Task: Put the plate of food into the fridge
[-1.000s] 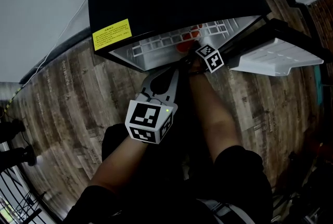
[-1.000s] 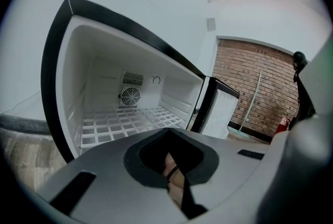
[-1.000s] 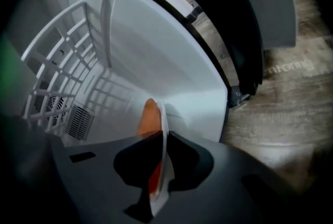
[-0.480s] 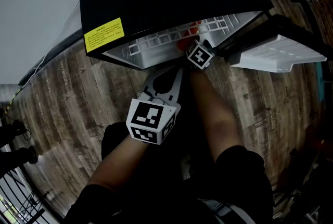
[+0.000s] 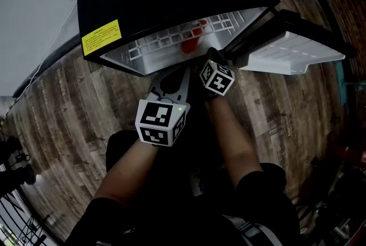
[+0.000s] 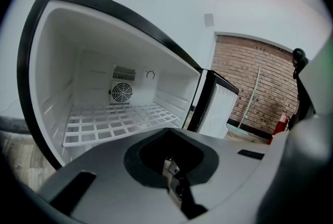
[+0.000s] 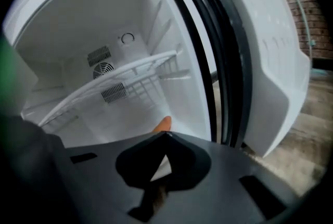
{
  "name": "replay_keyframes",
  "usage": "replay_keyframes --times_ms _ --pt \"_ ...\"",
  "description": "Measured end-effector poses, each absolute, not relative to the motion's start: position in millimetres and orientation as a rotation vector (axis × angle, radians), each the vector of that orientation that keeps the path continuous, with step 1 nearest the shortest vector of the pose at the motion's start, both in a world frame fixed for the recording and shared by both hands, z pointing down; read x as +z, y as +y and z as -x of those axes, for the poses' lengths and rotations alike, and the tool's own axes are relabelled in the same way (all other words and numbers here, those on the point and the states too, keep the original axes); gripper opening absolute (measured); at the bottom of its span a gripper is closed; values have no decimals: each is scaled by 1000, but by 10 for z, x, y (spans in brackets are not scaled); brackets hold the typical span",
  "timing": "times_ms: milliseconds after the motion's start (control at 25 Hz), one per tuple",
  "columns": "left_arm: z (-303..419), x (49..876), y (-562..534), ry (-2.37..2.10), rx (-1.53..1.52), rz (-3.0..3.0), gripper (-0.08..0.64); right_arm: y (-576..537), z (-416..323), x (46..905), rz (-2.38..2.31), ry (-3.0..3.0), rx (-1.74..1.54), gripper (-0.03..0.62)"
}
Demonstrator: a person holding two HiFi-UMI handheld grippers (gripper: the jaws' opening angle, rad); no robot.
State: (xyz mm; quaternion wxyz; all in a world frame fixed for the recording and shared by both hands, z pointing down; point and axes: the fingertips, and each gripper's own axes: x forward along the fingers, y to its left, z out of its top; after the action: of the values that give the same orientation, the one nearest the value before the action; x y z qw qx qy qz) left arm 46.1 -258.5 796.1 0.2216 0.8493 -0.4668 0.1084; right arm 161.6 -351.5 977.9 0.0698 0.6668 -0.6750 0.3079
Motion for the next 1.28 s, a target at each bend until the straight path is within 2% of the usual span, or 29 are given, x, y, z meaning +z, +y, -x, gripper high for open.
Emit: replay_keyframes --times_ms 320,560,920,1280 --pt "-542 7876 -2622 -1302 284 -2355 -3 -2910 -1587 8835 -1839 -2172 731 14" --pt "-498 7376 -2271 -1236 363 -2338 -3 -2554 -1476 7465 -1743 -2179 649 13" --pt "-406 4983 -2163 -1267 340 -2308 -3 -2222 -1218 4837 -1725 -2259 490 12" --pt "-692 2302 -2158 -1283 324 -2440 -3 -2036 -1633 2315 -1867 -2228 529 14"
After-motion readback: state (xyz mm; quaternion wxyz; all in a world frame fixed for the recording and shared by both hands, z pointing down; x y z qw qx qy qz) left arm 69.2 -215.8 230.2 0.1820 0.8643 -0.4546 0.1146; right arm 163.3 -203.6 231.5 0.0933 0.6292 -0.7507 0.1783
